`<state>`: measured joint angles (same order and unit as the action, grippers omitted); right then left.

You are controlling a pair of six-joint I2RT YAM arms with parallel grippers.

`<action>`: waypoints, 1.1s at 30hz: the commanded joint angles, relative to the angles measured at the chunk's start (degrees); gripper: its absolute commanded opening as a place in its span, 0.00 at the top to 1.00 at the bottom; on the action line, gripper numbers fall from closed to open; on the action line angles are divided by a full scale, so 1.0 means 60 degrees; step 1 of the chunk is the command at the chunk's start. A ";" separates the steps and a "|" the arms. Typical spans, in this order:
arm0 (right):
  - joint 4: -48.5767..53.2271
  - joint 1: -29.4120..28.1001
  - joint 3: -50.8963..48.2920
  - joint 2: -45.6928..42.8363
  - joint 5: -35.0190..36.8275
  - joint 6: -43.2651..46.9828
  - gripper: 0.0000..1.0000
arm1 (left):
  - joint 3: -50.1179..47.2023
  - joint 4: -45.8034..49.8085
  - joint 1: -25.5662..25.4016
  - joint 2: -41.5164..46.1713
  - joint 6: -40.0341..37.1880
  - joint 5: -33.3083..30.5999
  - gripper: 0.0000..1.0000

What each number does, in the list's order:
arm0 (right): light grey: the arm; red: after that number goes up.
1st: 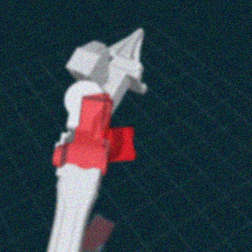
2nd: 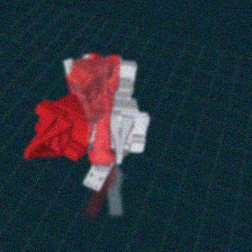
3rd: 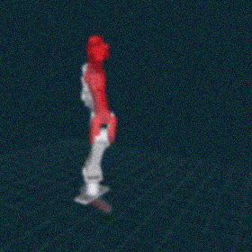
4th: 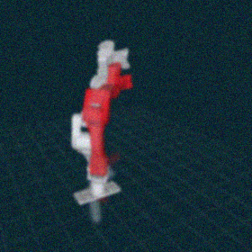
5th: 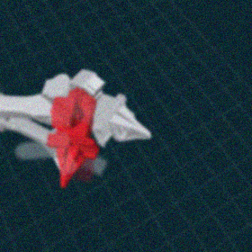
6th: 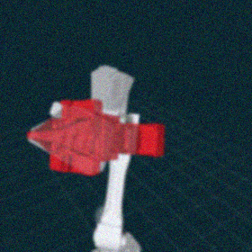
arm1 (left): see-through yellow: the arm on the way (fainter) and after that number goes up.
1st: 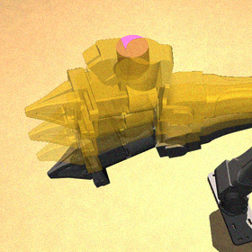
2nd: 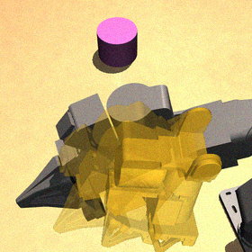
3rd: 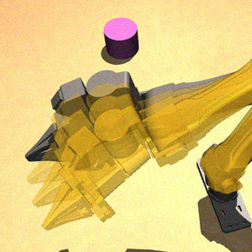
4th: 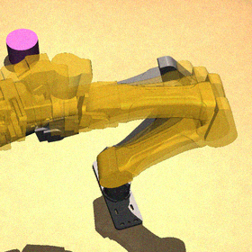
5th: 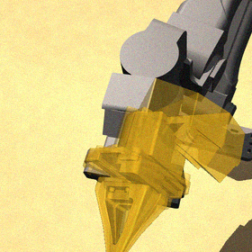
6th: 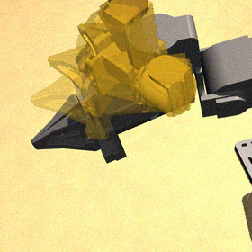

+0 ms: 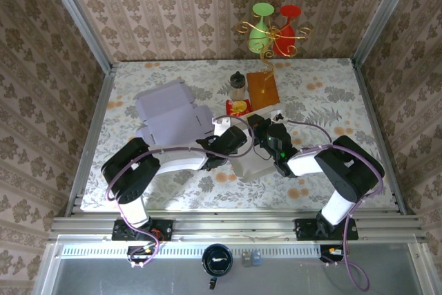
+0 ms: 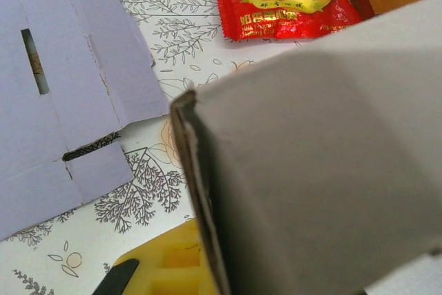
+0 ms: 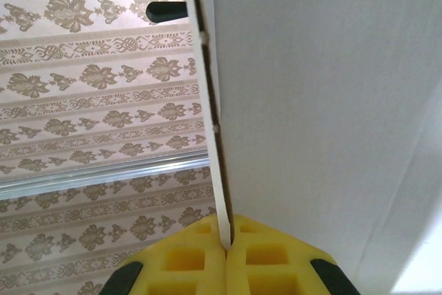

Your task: Fold the paper box

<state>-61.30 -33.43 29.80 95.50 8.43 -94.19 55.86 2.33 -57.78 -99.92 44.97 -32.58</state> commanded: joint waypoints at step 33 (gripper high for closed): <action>1.0315 0.2306 0.1978 -0.5852 -0.1813 0.2829 0.23 | 0.0492 0.0613 0.0326 0.0746 -0.1718 0.0627 1.00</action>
<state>-15.35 -22.87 37.71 64.73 1.61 -84.82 59.22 6.90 -57.30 -98.98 39.44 -32.84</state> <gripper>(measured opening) 0.763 0.066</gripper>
